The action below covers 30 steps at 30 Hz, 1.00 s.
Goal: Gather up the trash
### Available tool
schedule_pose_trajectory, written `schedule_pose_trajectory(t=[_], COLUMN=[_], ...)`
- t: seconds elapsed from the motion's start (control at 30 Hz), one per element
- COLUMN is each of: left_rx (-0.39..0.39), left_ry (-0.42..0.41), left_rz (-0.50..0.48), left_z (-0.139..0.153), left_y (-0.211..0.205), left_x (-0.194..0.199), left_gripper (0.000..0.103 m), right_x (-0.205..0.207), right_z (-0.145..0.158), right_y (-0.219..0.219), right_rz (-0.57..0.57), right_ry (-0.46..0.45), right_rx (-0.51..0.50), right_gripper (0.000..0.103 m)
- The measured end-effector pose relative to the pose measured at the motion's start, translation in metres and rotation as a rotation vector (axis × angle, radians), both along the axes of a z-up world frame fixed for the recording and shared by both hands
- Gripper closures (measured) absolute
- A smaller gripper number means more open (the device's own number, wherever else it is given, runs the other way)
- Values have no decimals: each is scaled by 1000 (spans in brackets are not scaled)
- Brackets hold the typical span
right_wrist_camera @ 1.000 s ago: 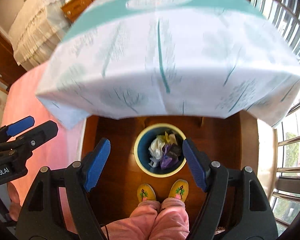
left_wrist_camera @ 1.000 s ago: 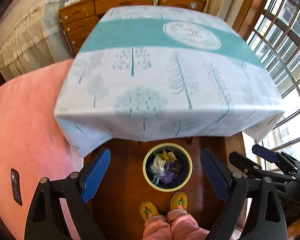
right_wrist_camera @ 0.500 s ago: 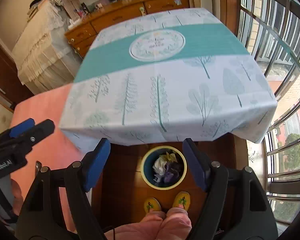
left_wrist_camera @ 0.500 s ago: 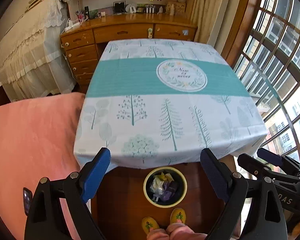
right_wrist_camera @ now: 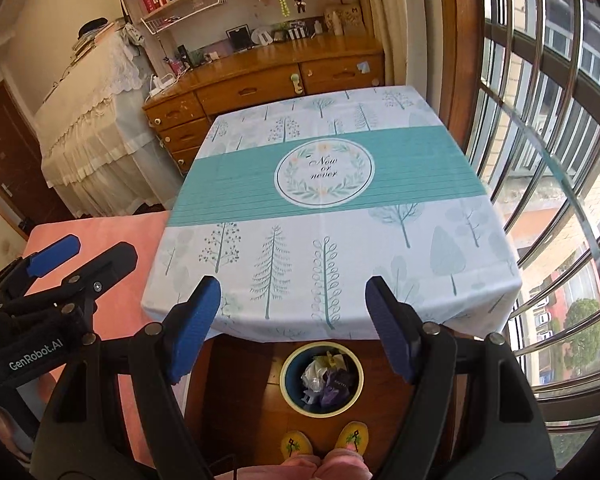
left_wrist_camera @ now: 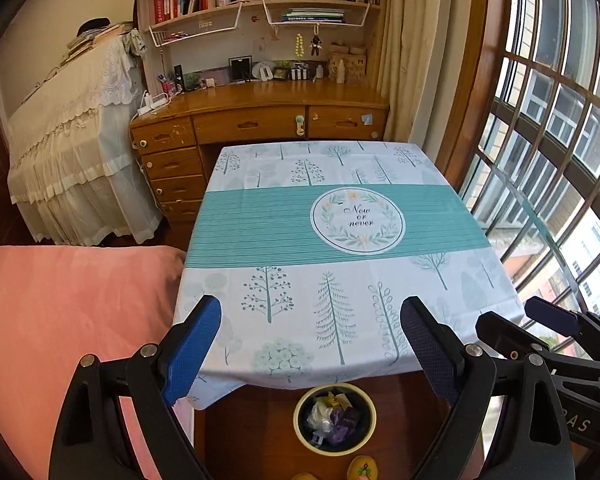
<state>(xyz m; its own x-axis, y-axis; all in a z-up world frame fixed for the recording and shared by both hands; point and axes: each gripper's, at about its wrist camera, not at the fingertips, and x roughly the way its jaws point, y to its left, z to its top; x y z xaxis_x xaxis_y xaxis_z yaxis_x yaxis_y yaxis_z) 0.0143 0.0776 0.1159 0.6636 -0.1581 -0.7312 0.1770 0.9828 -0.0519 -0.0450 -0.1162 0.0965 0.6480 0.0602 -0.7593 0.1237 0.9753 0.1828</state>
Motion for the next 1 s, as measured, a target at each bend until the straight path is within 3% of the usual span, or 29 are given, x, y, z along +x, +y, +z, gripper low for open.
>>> schedule_pose_trajectory(t=[0.43, 1.0], left_rx=[39, 48], left_ry=[-28, 12], left_rz=[47, 77], left_z=[-7, -24], left_y=[-8, -6], left_x=[3, 7], left_gripper=[11, 11], right_x=[-4, 4], right_z=[7, -2], right_y=[6, 7], right_rz=[-31, -23], right_ry=[-56, -51], right_rx=[-95, -108], right_gripper=[30, 30])
